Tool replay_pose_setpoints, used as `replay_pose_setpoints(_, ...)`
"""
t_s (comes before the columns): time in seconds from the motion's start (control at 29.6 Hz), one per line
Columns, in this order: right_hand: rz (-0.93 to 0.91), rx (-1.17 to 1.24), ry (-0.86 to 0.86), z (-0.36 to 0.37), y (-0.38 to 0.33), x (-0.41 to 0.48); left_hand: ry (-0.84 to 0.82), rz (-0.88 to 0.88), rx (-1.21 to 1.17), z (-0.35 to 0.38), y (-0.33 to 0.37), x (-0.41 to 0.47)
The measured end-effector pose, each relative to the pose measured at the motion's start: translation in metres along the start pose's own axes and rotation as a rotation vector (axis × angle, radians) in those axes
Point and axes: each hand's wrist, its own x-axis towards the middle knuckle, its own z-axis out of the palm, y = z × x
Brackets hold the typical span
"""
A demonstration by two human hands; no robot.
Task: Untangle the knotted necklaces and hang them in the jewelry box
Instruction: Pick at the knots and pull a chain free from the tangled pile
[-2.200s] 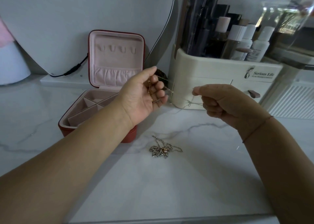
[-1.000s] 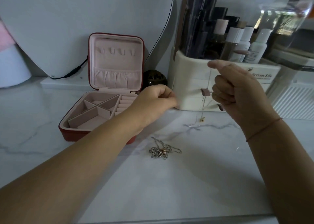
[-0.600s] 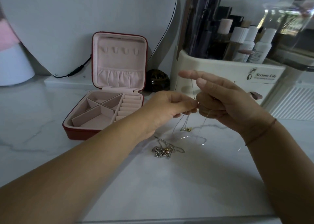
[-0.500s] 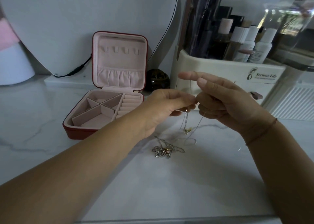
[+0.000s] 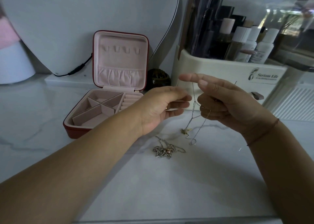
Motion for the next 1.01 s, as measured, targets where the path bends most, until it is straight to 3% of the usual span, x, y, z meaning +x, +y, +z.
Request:
replay_pose_setpoints(0.1,-0.003,0.009,-0.024,0.000,0.001,0.000,-0.065,0.005,0.239,0.001,-0.004,-0.002)
replay_pose_setpoints(0.2,-0.005,-0.002,-0.019,-0.001,0.001,0.000,-0.063,0.004,0.327,0.003,-0.005,-0.005)
replay_pose_setpoints(0.34,0.021,-0.002,-0.010,-0.001,0.000,0.001,0.017,0.034,0.185,0.001,-0.001,-0.003)
replay_pose_setpoints(0.61,0.099,-0.085,0.113,-0.004,0.001,0.005,0.396,0.148,0.056,-0.009,0.002,0.007)
replay_pose_setpoints(0.78,0.205,-0.319,0.302,-0.005,0.006,0.006,0.465,0.238,0.023,-0.009,0.005,0.005)
replay_pose_setpoints(1.01,0.220,-0.536,0.439,-0.005,0.008,0.006,0.490,0.223,0.061,-0.009,0.002,0.007)
